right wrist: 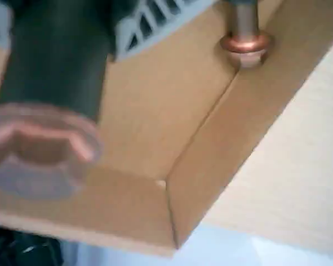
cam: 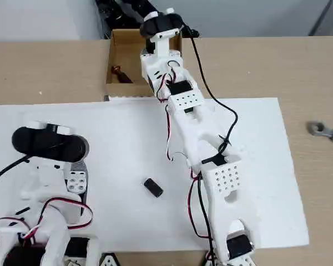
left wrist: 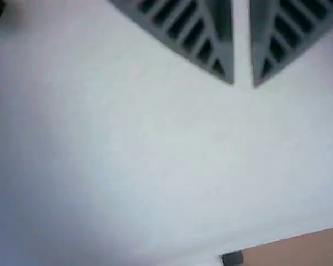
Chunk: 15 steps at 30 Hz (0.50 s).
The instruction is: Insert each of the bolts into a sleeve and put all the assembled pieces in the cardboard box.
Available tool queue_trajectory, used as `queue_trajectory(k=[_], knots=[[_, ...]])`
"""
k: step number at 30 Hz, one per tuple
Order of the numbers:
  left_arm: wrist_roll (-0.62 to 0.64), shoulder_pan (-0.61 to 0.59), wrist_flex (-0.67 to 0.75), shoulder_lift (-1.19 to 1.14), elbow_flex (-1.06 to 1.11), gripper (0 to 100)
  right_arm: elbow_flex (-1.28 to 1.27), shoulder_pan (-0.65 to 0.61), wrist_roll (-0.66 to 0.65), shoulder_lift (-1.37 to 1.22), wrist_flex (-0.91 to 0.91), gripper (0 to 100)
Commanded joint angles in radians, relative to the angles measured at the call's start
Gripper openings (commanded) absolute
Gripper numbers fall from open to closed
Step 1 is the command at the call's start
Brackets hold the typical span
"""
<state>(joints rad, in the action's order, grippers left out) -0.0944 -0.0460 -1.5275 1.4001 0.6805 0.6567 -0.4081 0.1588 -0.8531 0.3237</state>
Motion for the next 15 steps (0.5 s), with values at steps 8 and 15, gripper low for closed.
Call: queue_trajectory(k=[8,15], knots=[[-0.075,-0.003,0.0,0.003,-0.012,1,0.078,-0.002,0.069,0.013,0.074,16.9],[-0.052,-0.003,0.003,-0.003,-0.012,1,0.078,0.002,0.086,0.028,0.087,16.9]])
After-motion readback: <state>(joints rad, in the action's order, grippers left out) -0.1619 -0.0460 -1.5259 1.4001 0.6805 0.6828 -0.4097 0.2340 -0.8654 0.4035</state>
